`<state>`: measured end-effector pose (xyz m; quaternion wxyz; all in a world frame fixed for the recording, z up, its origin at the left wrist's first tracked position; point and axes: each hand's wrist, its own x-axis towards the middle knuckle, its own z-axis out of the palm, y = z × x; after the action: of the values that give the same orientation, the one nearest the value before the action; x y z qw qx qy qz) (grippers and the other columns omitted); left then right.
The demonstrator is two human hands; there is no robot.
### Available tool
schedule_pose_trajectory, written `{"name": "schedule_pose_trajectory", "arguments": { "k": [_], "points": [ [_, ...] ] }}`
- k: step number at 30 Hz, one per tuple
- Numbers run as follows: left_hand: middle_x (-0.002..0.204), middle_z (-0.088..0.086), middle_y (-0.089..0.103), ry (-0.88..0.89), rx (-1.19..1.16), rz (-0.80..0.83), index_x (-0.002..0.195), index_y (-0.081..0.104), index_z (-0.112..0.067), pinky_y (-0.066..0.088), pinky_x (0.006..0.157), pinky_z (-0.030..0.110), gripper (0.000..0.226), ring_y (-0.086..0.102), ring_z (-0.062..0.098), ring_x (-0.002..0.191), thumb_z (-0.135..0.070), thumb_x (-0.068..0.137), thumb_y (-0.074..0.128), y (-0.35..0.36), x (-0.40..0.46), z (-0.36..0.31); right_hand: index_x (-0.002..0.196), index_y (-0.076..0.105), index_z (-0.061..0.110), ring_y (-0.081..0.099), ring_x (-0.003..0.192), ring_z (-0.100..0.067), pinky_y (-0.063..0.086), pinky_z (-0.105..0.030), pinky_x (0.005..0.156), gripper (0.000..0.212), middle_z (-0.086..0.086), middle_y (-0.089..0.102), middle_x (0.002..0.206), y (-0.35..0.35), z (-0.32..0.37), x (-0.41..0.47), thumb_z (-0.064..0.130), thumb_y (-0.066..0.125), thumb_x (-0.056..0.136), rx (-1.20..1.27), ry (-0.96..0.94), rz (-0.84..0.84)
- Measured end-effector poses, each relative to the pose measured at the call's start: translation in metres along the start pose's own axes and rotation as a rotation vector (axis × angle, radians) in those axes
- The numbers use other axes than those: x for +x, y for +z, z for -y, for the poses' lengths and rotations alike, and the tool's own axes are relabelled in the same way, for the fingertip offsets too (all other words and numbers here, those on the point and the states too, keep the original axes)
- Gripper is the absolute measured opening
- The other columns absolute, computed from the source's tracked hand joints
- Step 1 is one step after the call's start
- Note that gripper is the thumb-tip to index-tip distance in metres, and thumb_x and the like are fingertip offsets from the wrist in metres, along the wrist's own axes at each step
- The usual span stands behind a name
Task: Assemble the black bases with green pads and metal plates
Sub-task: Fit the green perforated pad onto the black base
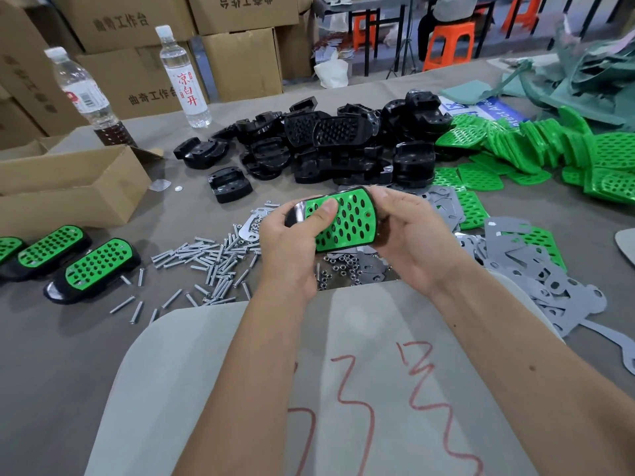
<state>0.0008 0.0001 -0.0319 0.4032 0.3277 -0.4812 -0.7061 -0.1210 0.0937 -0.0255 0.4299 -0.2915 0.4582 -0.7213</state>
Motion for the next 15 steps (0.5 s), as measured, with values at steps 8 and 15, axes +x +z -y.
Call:
{"name": "schedule_pose_trajectory", "arguments": {
  "k": [8,15],
  "points": [
    [0.085,0.012,0.077,-0.013,-0.036,0.087,0.096,0.074,-0.003,0.059,0.06,0.033,0.009,0.075,0.023,0.074,-0.005,0.087,0.078,0.002,-0.0013,0.0013,0.116,0.066,-0.007,0.064,0.1,-0.034,0.051,-0.054,0.101,0.039,-0.024,0.068,0.109,-0.0012,-0.0033,-0.0017,0.017,0.069,0.085,-0.026,-0.06,-0.023],
    [0.098,0.013,0.074,-0.028,-0.082,0.132,0.11,0.071,0.001,0.061,0.074,0.038,0.029,0.071,0.024,0.089,-0.022,0.092,0.072,0.0054,-0.0016,0.0006,0.106,0.067,0.0,0.066,0.089,-0.022,0.057,-0.035,0.081,0.027,-0.016,0.07,0.099,-0.0009,-0.0067,0.0032,0.016,0.07,0.084,0.009,-0.128,-0.1]
  ]
}}
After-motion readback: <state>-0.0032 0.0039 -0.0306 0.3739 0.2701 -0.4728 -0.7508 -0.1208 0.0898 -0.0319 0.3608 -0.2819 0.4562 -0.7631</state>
